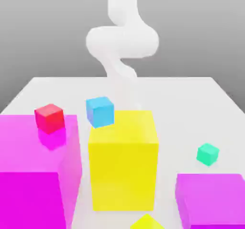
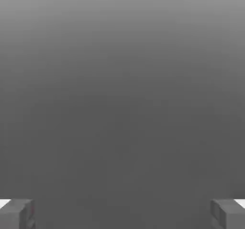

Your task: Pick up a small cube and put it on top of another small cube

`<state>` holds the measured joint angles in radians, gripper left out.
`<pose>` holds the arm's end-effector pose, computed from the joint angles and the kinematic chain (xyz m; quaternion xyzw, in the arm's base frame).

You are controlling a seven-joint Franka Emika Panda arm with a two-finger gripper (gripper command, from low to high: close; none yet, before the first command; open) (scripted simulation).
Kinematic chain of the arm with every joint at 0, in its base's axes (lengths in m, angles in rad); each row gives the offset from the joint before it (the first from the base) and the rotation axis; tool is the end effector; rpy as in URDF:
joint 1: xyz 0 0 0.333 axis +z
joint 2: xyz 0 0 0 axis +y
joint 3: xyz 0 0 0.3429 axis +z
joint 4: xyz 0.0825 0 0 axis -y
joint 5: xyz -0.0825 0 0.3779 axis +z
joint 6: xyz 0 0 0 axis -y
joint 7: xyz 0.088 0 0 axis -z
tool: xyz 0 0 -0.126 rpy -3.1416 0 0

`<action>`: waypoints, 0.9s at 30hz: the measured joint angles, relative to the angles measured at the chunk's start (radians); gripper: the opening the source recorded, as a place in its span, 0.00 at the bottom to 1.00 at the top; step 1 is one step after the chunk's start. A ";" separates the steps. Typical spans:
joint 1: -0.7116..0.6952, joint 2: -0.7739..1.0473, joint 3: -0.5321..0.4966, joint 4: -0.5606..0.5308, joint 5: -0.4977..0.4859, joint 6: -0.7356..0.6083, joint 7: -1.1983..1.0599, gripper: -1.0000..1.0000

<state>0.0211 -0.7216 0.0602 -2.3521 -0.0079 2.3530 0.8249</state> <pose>0.3655 0.0374 0.6678 -0.8721 0.3383 -0.3280 0.1321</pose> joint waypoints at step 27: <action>0.391 0.903 0.324 -0.433 -0.310 0.601 0.415 0.50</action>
<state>0.4126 0.1810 0.3839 -2.7847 -0.3175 2.9536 1.2402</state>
